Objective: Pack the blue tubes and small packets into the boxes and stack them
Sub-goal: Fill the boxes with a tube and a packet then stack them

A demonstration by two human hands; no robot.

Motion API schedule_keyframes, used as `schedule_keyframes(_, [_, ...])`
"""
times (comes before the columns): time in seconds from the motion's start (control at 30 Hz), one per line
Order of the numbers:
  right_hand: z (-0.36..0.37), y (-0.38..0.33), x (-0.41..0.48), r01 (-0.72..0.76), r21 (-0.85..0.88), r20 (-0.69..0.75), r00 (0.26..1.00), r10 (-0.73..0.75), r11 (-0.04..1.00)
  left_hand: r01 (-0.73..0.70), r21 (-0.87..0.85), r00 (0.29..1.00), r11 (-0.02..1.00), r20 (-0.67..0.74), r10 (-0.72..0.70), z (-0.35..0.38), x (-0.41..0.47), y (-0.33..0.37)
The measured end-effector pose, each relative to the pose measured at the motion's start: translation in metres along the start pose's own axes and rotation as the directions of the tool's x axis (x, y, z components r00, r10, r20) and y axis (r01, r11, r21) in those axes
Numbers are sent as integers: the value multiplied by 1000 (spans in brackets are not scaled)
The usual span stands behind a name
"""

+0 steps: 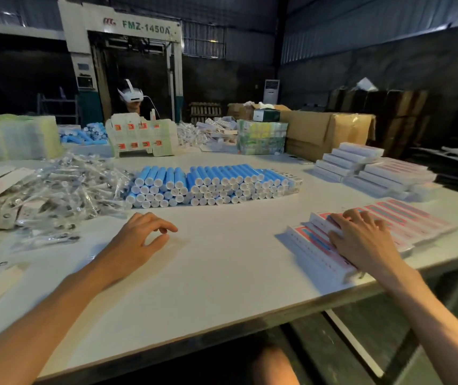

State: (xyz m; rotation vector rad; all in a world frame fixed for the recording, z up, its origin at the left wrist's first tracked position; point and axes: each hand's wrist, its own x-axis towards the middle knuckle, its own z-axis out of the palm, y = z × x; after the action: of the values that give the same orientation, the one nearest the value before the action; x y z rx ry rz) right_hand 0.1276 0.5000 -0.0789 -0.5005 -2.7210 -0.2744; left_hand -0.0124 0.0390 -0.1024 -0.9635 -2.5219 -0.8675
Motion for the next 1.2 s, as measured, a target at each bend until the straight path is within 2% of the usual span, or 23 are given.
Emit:
schedule_keyframes(0.23, [-9,-3,-2,23,-24,18,1000,-22,999,15,-8,998,1000,54,-14,-3,-1,0])
schedule_keyframes(0.33, [-22,-28,4,37,76,-60,998,-32,996,15,11,997,1000,70,-16,-3,-1,-1])
schedule_keyframes(0.4, [-35,-57,10,113,206,-134,987,-86,972,21,6,996,1000,86,-21,-3,0,0])
schedule_keyframes(0.57, [-63,-161,28,324,468,-273,938,-214,822,54,29,995,998,77,-56,-7,-2,4])
schedule_keyframes(0.63, [-70,-208,34,389,565,-295,919,-262,728,74,96,993,993,82,-82,-13,0,7])
schedule_keyframes(0.7, [-72,-252,36,439,658,-302,898,-320,611,127,223,973,967,161,-165,-24,4,12])
schedule_keyframes(0.77, [-67,-291,34,462,725,-295,879,-375,511,177,374,943,910,202,-266,-38,4,15])
schedule_keyframes(0.83, [-55,-320,33,442,763,-255,877,-408,472,248,471,913,847,177,-366,-55,-2,13])
schedule_keyframes(0.93, [-27,-340,31,407,785,-180,871,-456,467,376,604,856,702,64,-513,-86,-27,5])
schedule_keyframes(1.0, [-13,-343,33,389,804,-144,861,-488,450,450,697,810,559,-55,-583,-107,-50,0])
schedule_keyframes(1.03, [-9,-343,34,380,816,-138,860,-492,435,487,737,773,469,-113,-624,-116,-62,-2])
schedule_keyframes(1.13, [-4,-345,39,361,842,-133,860,-493,402,556,810,600,184,-238,-764,-131,-100,-6])
schedule_keyframes(1.2, [-2,-346,40,359,847,-129,854,-504,391,567,821,521,68,-293,-802,-130,-120,-7])
